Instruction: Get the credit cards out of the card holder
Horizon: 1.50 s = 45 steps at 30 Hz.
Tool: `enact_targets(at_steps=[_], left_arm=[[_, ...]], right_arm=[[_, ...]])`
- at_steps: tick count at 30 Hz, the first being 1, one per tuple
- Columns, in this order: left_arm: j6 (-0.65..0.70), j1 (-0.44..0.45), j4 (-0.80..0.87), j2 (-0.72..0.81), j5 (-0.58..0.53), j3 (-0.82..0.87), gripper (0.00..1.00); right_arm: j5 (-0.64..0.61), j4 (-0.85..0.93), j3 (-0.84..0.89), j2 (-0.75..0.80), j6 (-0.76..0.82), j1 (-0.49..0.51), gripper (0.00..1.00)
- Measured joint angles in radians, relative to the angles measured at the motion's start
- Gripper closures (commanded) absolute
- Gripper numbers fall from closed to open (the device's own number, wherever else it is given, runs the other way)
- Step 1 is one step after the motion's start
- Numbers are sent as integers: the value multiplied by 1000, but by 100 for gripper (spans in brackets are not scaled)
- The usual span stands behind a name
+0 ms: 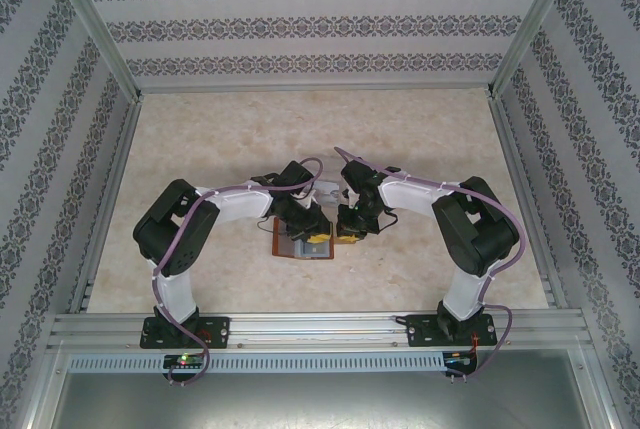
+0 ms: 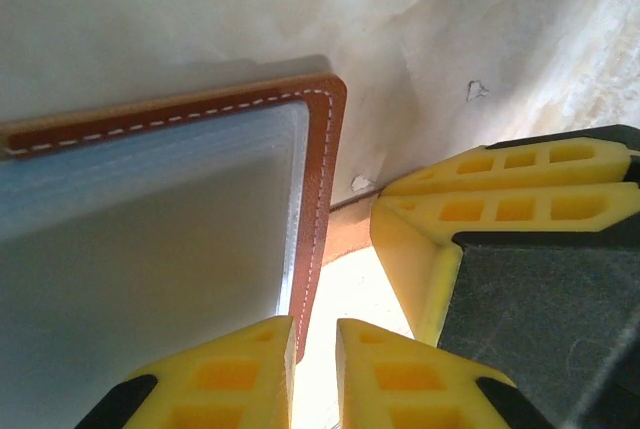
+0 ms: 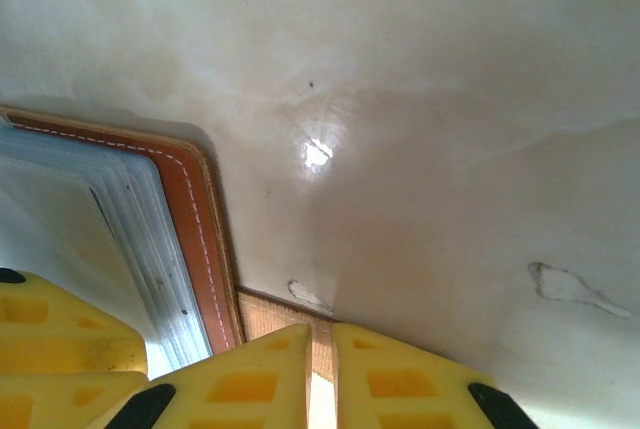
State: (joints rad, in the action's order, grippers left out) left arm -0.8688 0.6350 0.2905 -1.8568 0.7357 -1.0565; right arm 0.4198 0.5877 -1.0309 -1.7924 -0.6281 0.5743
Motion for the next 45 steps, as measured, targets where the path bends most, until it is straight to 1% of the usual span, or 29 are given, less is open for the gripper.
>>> enact_targets(at_steps=[7, 16, 30, 45], left_arm=[[7, 0, 10, 0, -23, 0, 82], [56, 14, 85, -1, -80, -26, 82], [158, 77, 313, -37, -261, -170, 77], [208, 106, 486, -47, -429, -245, 72]], right_arm=[[0, 0, 0, 0, 0, 0, 85], [0, 3, 0, 0, 0, 0, 84], [-4, 6, 0, 0, 6, 0, 83], [-4, 6, 0, 0, 6, 0, 83]])
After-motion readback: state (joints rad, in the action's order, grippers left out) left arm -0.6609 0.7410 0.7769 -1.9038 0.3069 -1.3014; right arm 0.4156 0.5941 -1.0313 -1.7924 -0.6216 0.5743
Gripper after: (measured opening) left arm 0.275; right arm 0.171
